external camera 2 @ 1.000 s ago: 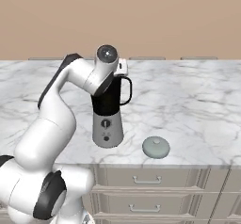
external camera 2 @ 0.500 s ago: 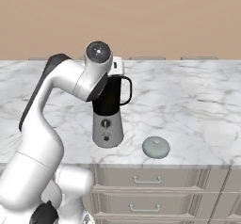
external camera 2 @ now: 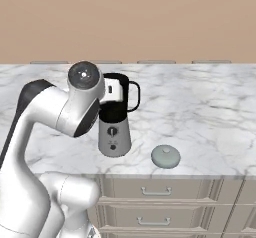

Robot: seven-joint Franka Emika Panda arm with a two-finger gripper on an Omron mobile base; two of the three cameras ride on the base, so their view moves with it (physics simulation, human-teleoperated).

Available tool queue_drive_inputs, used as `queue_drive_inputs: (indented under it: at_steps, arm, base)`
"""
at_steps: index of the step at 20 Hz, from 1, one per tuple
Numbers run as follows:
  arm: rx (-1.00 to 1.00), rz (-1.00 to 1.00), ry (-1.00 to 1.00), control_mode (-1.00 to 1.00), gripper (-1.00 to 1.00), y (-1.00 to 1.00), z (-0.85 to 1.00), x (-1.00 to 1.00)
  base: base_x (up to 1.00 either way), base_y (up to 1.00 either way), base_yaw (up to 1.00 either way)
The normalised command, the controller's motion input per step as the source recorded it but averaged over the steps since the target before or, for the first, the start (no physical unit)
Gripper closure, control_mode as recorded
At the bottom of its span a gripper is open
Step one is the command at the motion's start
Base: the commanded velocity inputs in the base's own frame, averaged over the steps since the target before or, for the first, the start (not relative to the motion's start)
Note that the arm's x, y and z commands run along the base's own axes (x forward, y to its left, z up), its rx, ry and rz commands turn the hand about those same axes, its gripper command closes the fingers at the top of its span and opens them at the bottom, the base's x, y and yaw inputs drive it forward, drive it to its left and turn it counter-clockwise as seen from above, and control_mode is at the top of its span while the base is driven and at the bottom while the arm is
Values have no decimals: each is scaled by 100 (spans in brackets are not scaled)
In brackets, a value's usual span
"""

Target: Grab the lemon and lemon wedge from the fridge, place them in the blender, close the lid, and turn on the blender to create a marinade.

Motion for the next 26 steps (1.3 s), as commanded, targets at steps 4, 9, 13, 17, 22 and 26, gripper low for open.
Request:
queue_drive_inputs:
  at_steps: [4, 9, 13, 17, 22, 26]
  arm:
    - [-6, -9, 17, -100, -100, 30, -50, -57]
    - [-9, -5, 18, -100, -100, 57, -43, -24]
    - [0, -3, 3, -100, -100, 38, -16, -1]
    - [0, -5, 0, -100, -100, 3, -3, 0]
    - [1, -1, 0, -100, -100, 0, 0, 0]
    - [0, 0, 0, 100, -100, 0, 0, 0]
  base:
    - [0, 0, 0]
    - [0, 0, 0]
    - [0, 0, 0]
    - [0, 0, 0]
    - [0, 0, 0]
    - [0, 0, 0]
